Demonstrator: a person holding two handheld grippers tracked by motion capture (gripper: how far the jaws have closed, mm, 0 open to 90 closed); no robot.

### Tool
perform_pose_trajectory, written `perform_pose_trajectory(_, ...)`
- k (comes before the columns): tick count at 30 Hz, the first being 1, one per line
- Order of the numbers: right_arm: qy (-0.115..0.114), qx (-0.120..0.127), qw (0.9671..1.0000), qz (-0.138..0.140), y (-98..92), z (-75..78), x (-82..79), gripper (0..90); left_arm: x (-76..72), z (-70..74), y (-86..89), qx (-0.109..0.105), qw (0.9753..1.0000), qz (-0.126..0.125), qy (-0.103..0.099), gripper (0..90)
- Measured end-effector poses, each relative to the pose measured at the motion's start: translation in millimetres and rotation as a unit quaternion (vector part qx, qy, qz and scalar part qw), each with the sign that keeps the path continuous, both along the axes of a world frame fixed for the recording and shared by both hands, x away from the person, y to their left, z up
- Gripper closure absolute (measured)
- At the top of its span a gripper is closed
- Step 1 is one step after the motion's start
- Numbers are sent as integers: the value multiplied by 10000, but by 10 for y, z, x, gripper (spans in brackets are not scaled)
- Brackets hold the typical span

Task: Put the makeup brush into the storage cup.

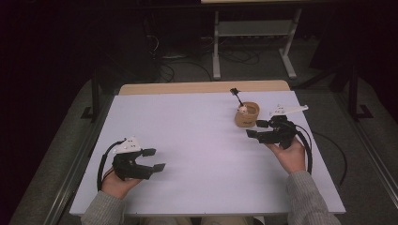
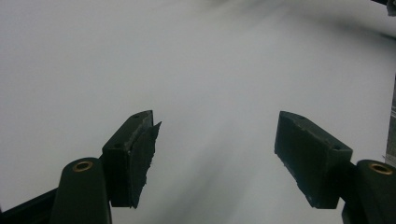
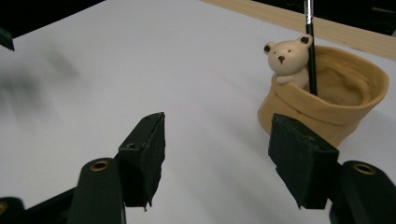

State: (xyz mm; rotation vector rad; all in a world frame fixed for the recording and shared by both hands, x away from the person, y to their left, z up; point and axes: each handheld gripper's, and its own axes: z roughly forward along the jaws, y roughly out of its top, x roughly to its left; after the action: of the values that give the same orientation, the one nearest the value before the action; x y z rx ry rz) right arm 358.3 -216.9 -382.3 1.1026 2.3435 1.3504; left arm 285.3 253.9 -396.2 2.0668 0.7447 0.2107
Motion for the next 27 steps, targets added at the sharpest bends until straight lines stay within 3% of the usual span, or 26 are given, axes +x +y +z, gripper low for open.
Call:
perform_pose_trajectory(11,-12,72,10000,63,23,-46,-106,341,-7,8,7,20,10000,1,-20,281)
perform_pose_trajectory(18,10,-71,9999,86,66,-58,-171,321,-13,6,7,5,10000,13,-6,280)
perform_pose_trajectory(27,41,-73,9999,125,94,-109,-272,310,-14,10,15,32,10000,20,-16,278)
